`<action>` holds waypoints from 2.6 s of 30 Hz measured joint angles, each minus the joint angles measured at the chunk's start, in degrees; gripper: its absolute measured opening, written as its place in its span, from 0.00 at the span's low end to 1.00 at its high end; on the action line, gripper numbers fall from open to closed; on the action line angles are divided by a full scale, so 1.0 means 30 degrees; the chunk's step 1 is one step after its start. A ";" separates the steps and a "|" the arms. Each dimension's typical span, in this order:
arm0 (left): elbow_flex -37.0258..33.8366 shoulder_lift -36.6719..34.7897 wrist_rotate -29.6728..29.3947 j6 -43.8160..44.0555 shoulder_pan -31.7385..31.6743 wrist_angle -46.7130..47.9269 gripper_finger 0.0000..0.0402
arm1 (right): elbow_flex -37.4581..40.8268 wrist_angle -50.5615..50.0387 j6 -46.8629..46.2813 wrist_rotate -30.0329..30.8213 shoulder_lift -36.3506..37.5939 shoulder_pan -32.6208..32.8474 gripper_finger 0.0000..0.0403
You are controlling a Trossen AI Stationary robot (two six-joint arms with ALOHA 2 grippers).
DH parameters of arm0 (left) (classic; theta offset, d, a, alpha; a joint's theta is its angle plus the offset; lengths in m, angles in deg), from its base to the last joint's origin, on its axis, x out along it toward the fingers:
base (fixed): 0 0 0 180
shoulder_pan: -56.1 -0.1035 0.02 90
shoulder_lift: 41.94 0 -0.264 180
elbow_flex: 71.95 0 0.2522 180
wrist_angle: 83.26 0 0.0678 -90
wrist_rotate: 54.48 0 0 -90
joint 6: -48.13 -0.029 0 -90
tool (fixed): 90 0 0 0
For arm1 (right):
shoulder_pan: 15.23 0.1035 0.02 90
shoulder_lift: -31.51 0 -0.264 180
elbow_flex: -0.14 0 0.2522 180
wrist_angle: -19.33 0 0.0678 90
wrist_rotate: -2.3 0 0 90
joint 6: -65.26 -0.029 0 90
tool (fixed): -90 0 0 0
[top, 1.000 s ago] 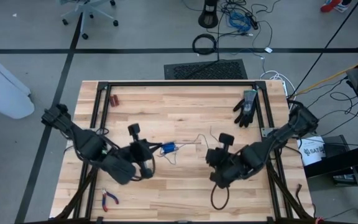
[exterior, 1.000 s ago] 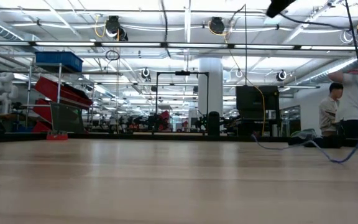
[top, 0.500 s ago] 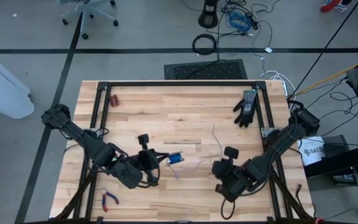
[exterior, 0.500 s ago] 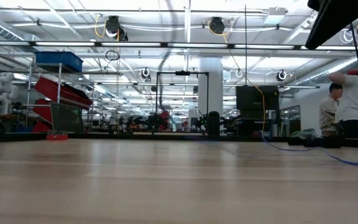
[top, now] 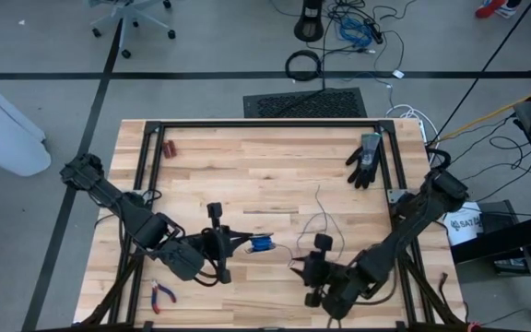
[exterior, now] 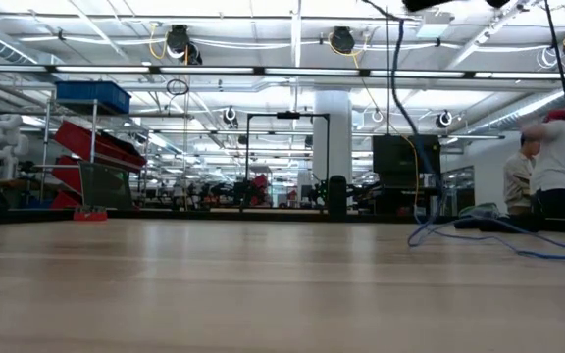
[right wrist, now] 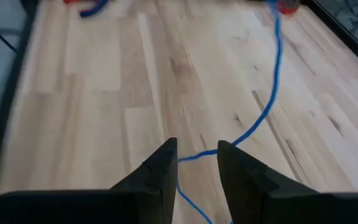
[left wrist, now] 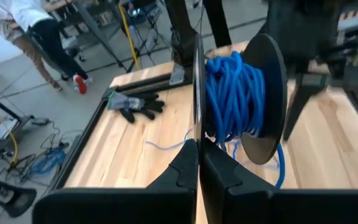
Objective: Coil cords
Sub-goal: Coil the blue wire onto a spool
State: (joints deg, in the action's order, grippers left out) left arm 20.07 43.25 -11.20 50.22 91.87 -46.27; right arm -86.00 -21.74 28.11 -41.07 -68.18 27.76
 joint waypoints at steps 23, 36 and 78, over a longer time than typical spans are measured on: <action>-0.3773 -0.0969 0.1533 -0.1840 0.0749 -0.7586 0.02 | -0.0842 0.1651 0.2148 0.1911 -0.1606 -0.0614 0.24; -0.3773 -0.0969 0.1429 -0.2268 0.0945 -0.7591 0.02 | -0.2926 -0.3217 0.0523 0.0780 -0.1606 0.0063 0.23; -0.3781 -0.0969 0.0650 -0.1859 0.0743 -0.6844 0.02 | -0.3439 0.1646 0.4300 0.2629 -0.1708 0.1061 0.23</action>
State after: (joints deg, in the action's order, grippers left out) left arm 8.73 40.34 -9.25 44.65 94.10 -66.80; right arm -96.32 -16.80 41.01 -33.18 -73.30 30.94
